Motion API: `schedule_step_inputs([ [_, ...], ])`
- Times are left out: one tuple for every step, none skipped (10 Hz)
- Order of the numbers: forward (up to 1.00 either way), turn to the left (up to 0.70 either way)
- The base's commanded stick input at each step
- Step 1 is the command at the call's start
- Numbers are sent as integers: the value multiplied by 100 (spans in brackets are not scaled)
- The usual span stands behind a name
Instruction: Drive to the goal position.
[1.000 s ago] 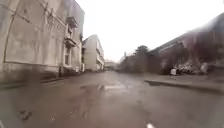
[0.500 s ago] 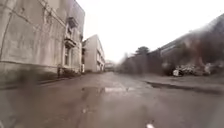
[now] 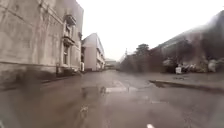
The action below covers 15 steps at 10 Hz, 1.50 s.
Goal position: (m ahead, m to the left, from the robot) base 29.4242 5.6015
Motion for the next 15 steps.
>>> schedule_step_inputs([
  [50,8],
  [50,8],
  [50,8],
  [50,5],
  [50,-3],
  [50,-1],
  [50,6],
  [50,8],
  [50,8],
  [50,8],
  [50,8],
  [50,8],
  [50,8],
  [50,8],
  [50,8],
])
